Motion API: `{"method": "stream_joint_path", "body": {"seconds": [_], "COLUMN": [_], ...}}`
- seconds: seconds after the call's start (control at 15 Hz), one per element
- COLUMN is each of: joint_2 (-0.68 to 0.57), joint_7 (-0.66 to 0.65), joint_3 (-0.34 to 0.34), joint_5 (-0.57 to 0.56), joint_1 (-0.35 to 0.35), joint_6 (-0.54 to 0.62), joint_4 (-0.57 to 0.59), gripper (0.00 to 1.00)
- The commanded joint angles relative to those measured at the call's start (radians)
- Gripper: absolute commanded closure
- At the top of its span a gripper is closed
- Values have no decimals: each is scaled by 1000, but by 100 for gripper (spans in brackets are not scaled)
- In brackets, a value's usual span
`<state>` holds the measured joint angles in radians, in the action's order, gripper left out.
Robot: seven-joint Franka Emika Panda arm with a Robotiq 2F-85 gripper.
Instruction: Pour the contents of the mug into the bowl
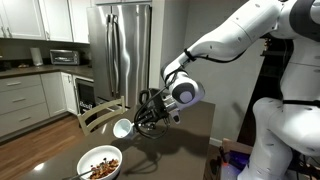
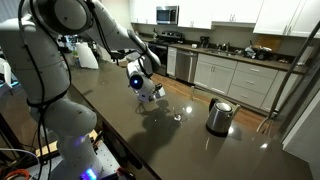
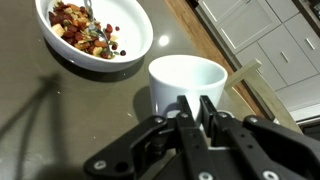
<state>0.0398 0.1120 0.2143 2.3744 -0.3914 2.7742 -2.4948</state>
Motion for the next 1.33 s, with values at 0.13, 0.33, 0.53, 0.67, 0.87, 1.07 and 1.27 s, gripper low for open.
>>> {"method": "stream_joint_path", "body": {"seconds": [0.13,0.33,0.53,0.67,0.87,1.07,1.27], "joint_2": [-37,-63,-93,-111,-134,-148,-154], "joint_7": [28,17,22,20,17,22,21], "joint_3": [19,-92,-137,-151,-162,-169,-173], "joint_5": [88,107,125,134,137,148,161], "joint_1": [12,147,225,258,288,302,303], "joint_6": [-90,-163,-235,-273,-320,-352,-362], "joint_4": [0,-8,-17,-20,-24,-32,-38], "gripper": [94,94,94,94,94,94,94]}}
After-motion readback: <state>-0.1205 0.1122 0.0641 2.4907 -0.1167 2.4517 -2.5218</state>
